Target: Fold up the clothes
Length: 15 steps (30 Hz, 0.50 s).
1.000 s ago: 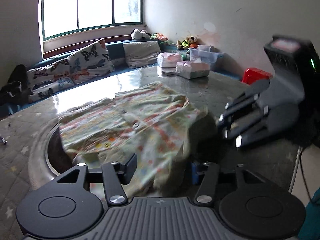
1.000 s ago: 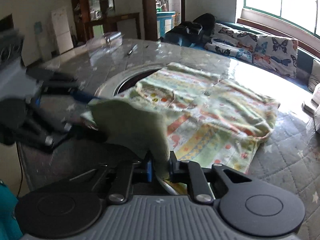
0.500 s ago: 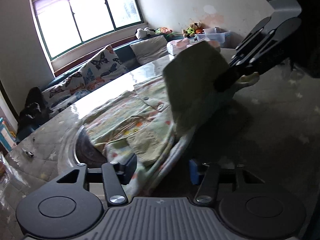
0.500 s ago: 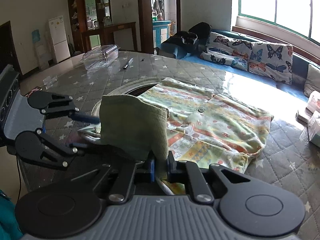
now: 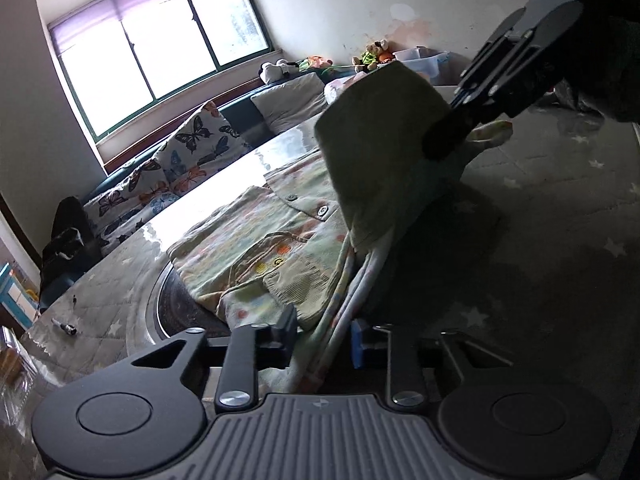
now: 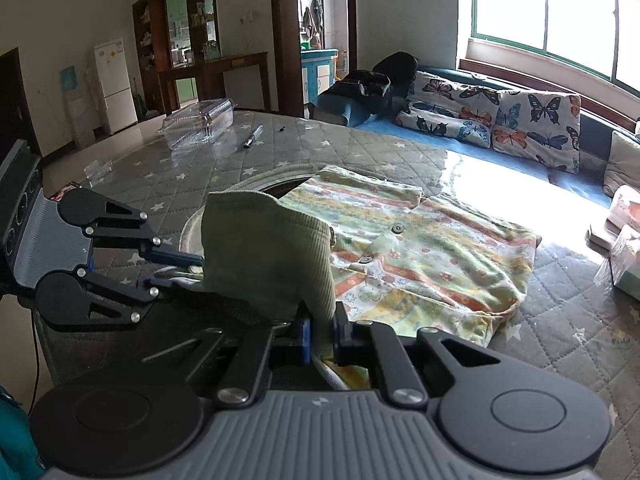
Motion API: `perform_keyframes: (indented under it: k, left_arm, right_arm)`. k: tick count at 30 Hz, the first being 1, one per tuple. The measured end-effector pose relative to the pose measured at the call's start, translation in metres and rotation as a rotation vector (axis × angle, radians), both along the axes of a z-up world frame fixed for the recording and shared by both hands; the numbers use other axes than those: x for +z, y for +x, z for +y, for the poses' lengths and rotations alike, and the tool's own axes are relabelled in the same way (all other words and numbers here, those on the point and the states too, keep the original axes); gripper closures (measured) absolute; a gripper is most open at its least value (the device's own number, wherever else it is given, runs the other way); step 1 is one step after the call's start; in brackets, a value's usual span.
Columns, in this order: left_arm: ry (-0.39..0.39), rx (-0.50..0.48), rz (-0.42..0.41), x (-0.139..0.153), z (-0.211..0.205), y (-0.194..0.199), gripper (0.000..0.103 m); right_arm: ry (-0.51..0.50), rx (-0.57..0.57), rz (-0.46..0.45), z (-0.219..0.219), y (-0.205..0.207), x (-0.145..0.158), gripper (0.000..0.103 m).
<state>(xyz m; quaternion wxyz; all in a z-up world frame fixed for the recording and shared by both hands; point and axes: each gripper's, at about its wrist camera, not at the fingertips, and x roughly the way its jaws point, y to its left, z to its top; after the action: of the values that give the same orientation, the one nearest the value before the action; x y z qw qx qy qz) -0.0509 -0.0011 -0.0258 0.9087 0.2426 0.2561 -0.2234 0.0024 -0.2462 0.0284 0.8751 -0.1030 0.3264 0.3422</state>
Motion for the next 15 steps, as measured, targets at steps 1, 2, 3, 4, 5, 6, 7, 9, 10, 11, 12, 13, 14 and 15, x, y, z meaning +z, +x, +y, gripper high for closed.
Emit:
perform_keyframes:
  k: [1, 2, 3, 4, 5, 6, 7, 9, 10, 11, 12, 13, 14, 15]
  left_arm:
    - [-0.003, 0.0, 0.004, 0.001, 0.001, 0.0, 0.084]
    - [-0.009, 0.001, 0.007, 0.001, 0.002, -0.001, 0.086]
    - [-0.015, 0.002, 0.011, 0.002, 0.002, -0.001, 0.089]
    - [-0.023, 0.0, 0.016, 0.004, 0.004, -0.002, 0.089]
    - [-0.032, -0.002, 0.02, 0.006, 0.005, -0.004, 0.09]
    - [-0.039, -0.004, 0.023, 0.008, 0.005, -0.006, 0.091]
    - [-0.045, -0.007, 0.027, 0.011, 0.006, -0.009, 0.091]
    - [-0.064, -0.017, 0.041, 0.017, 0.007, -0.018, 0.092]
    - [-0.077, -0.02, 0.049, 0.021, 0.008, -0.023, 0.092]
    - [-0.093, -0.02, 0.061, 0.025, 0.009, -0.029, 0.092]
    - [-0.111, -0.023, 0.073, 0.03, 0.011, -0.035, 0.092]
    - [-0.124, -0.029, 0.078, 0.036, 0.013, -0.043, 0.092]
    - [-0.136, -0.034, 0.083, 0.041, 0.015, -0.05, 0.092]
    - [-0.142, -0.035, 0.085, 0.045, 0.016, -0.056, 0.092]
  right_arm:
    - [0.002, 0.002, -0.003, -0.001, -0.001, 0.0, 0.095]
    - [0.006, 0.001, -0.009, -0.001, -0.003, 0.001, 0.095]
    - [0.008, 0.001, -0.011, -0.001, -0.004, 0.002, 0.095]
    - [0.01, 0.003, -0.014, -0.003, -0.006, 0.003, 0.095]
    - [0.012, 0.006, -0.016, -0.004, -0.008, 0.005, 0.095]
    - [0.014, 0.009, -0.018, -0.005, -0.01, 0.007, 0.095]
    - [0.016, 0.016, -0.019, -0.006, -0.013, 0.01, 0.095]
    - [0.017, 0.039, -0.028, -0.01, -0.023, 0.016, 0.095]
    - [0.024, 0.049, -0.026, -0.012, -0.029, 0.021, 0.095]
    - [0.031, 0.06, -0.023, -0.015, -0.035, 0.026, 0.095]
    - [0.032, 0.077, -0.028, -0.017, -0.044, 0.032, 0.095]
    - [0.032, 0.093, -0.034, -0.02, -0.052, 0.037, 0.095]
    - [0.031, 0.103, -0.037, -0.021, -0.057, 0.041, 0.095]
    - [0.029, 0.114, -0.037, -0.021, -0.062, 0.045, 0.095]
